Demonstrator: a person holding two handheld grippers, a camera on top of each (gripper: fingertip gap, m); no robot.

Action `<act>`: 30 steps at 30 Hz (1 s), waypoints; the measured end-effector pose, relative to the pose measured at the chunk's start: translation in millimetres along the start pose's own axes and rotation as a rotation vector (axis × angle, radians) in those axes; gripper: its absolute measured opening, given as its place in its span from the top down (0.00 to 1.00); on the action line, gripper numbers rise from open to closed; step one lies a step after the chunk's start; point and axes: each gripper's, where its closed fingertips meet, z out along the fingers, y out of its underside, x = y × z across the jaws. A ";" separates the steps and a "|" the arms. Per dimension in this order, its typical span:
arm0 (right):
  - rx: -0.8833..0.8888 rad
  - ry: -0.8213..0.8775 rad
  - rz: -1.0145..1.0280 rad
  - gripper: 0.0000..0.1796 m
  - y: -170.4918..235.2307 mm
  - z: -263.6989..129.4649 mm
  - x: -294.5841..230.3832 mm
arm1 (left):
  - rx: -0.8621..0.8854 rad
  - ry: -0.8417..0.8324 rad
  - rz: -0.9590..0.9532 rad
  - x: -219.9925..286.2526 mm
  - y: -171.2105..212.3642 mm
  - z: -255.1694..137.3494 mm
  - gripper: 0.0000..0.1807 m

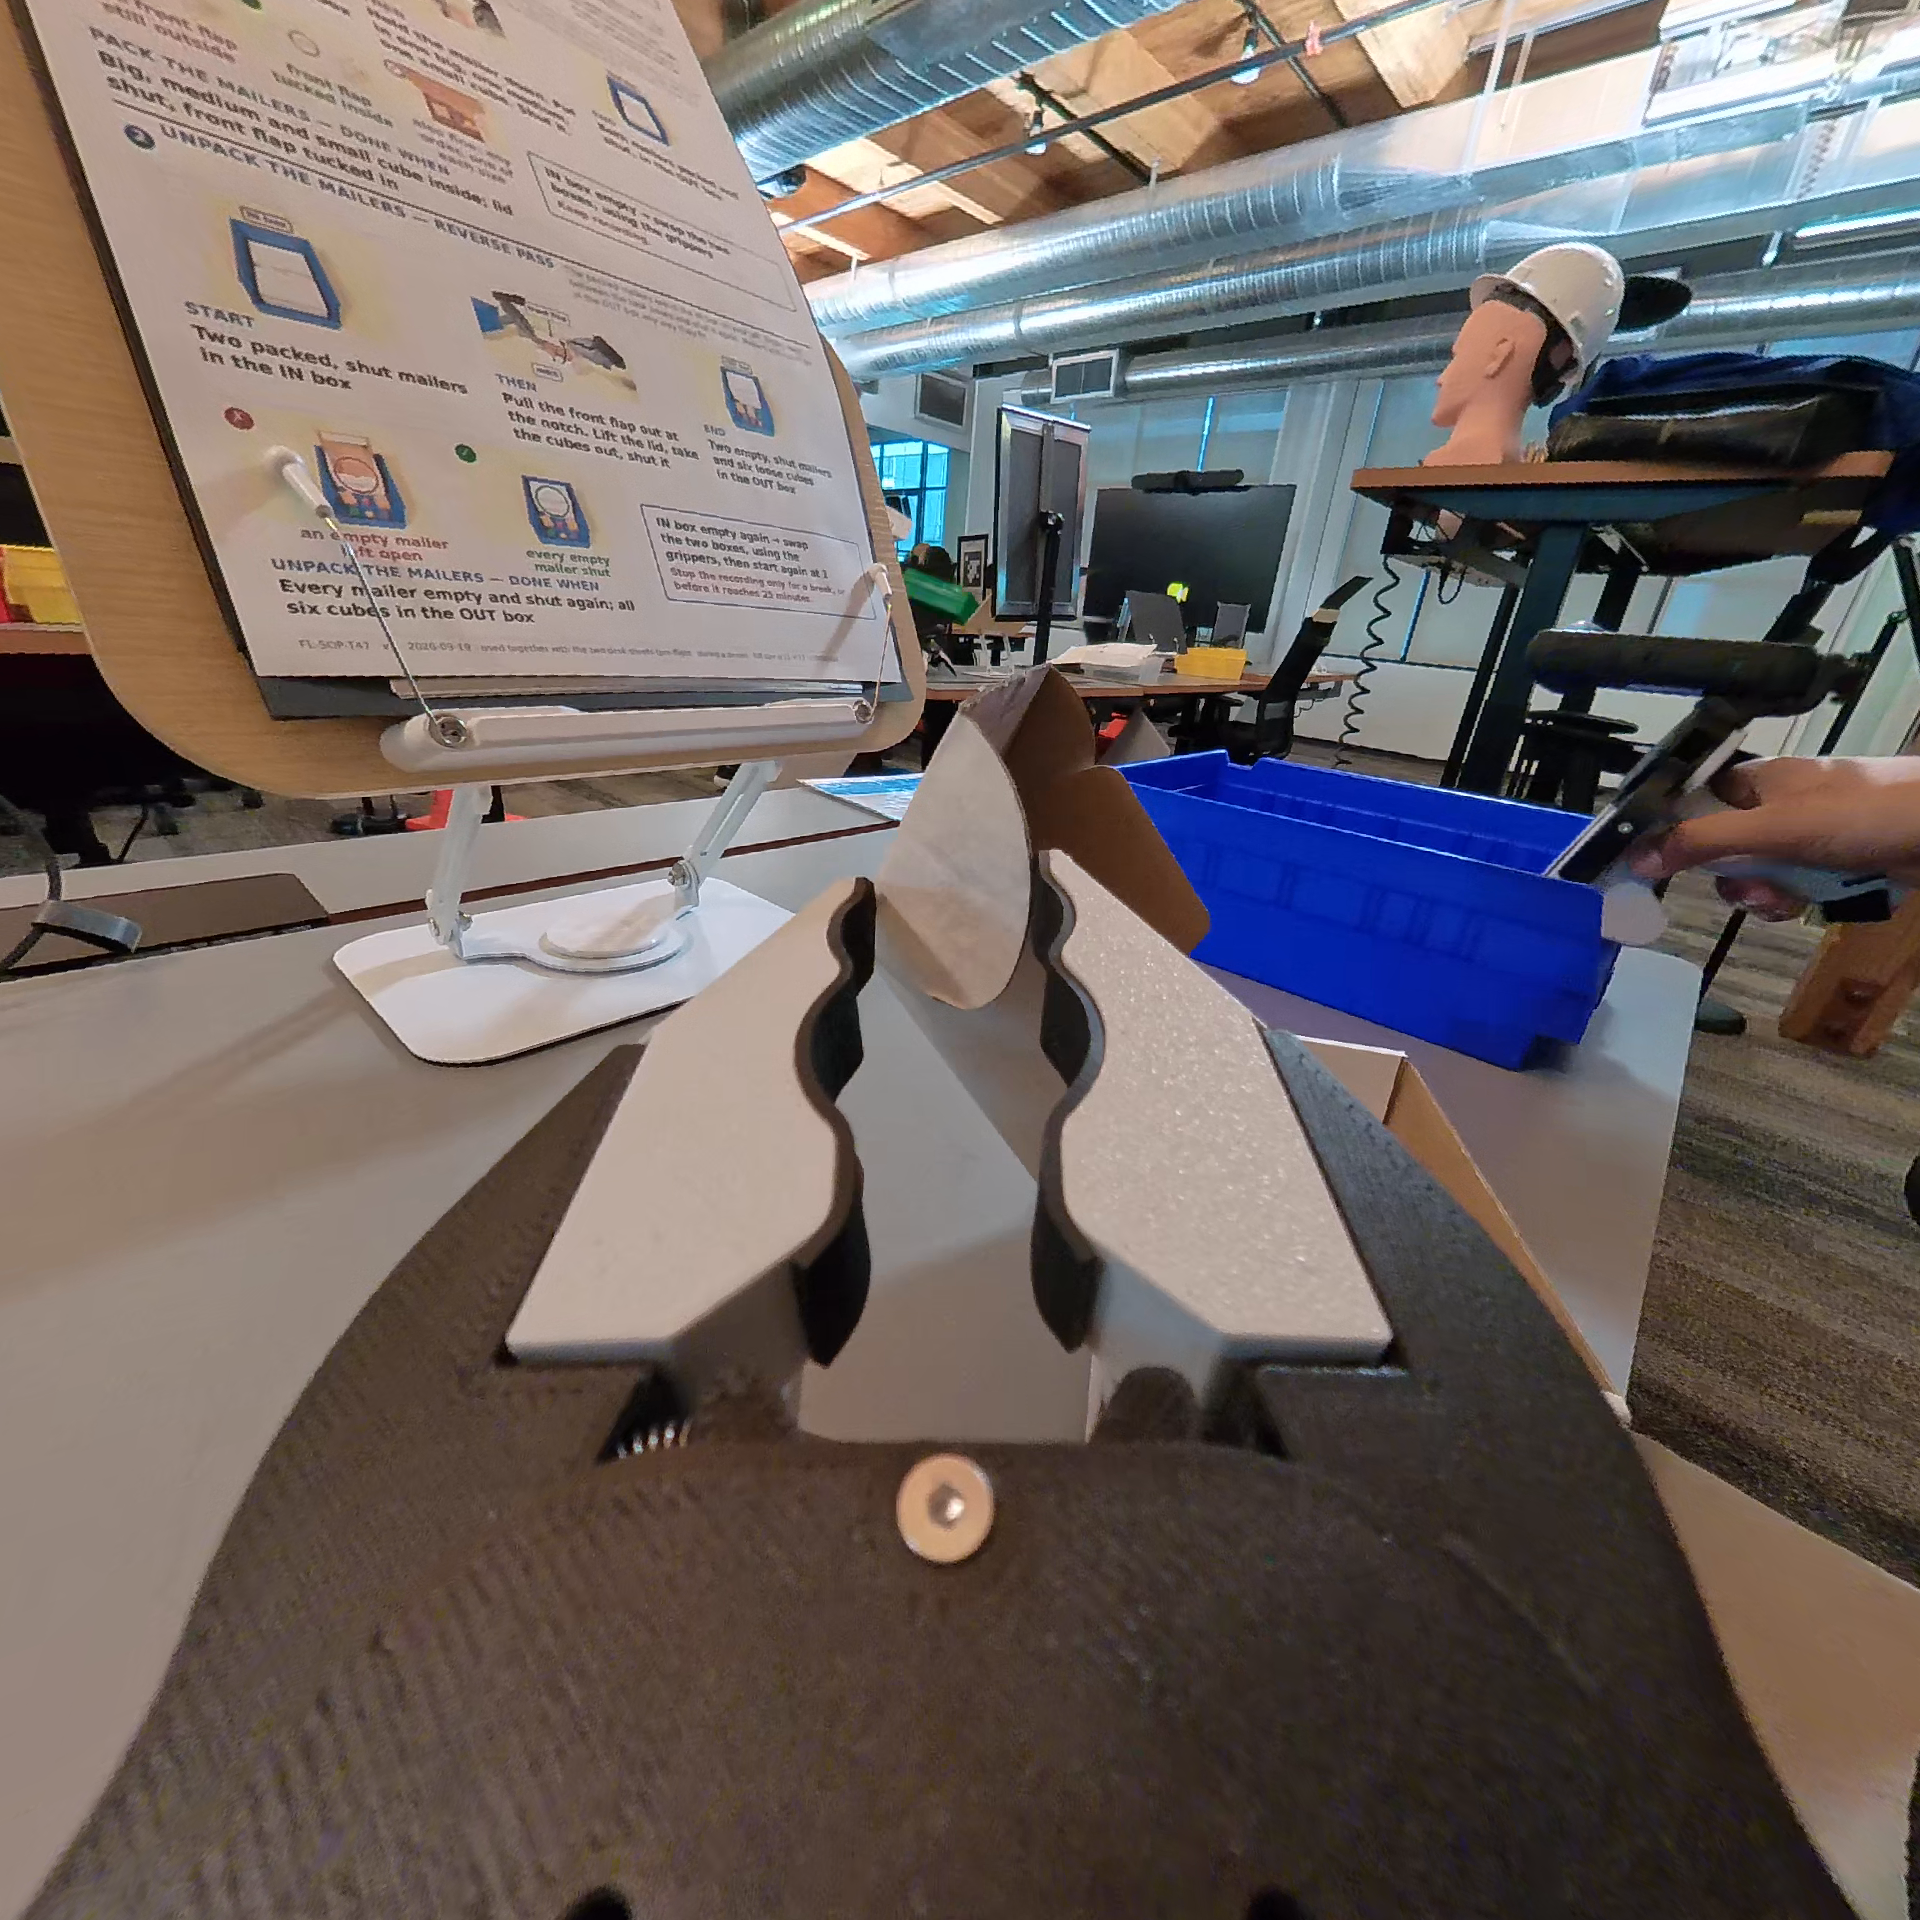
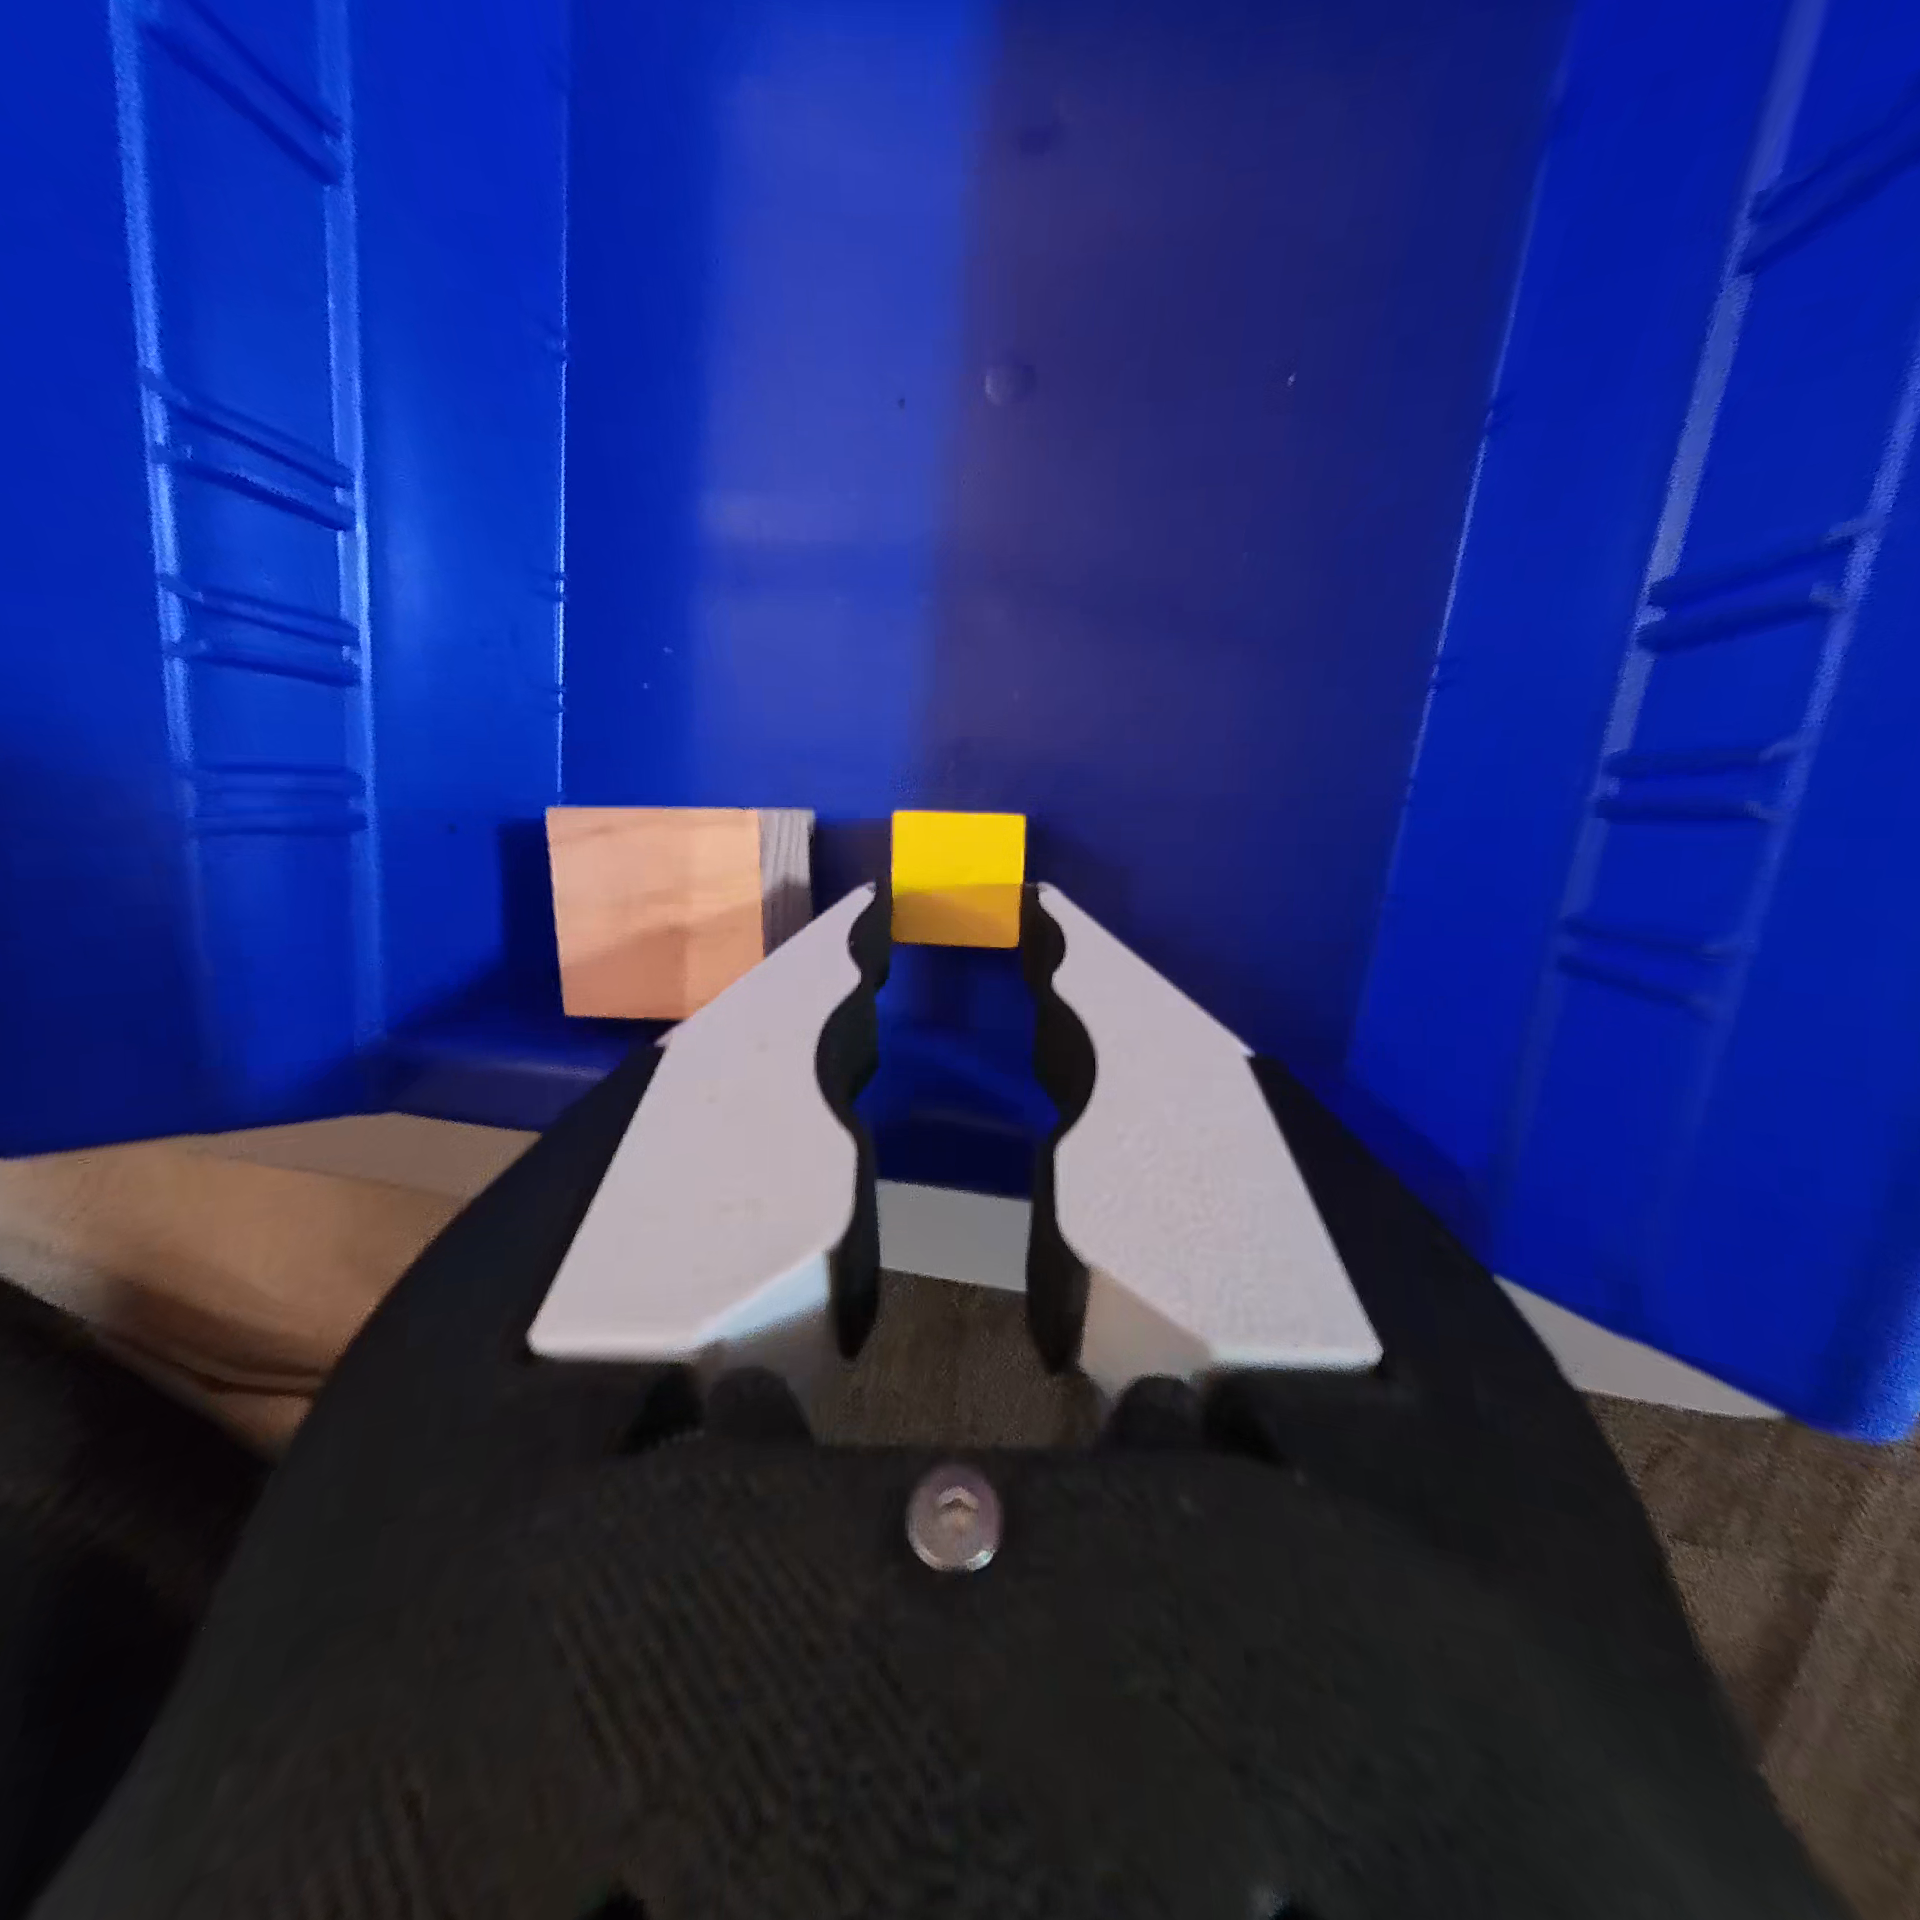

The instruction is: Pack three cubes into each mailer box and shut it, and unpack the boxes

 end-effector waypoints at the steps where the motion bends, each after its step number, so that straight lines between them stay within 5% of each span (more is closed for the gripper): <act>1: -0.002 -0.004 0.002 0.87 0.8 -1.9 -0.4 | 0.000 0.000 0.001 0.0 -0.1 -0.1 0.84; 10: 0.055 0.006 0.003 0.74 -10.9 -29.1 -5.0 | 0.000 -0.001 0.000 -0.2 0.0 0.5 0.84; 15: 0.414 -0.191 -0.174 0.74 -80.4 -72.8 -88.3 | 0.001 -0.001 0.000 -0.2 0.0 0.8 0.84; 18: 0.674 -0.173 -0.397 0.75 -115.7 -98.4 -163.3 | 0.001 -0.001 0.001 0.0 -0.1 0.7 0.84; 24: 0.597 -0.215 -0.679 0.80 -92.4 -40.2 -302.1 | 0.002 0.004 0.008 1.7 -0.6 -0.3 0.84; 30: 0.442 -0.211 -0.667 0.79 -76.2 25.5 -323.4 | 0.007 0.011 0.012 3.2 -0.9 -0.2 0.84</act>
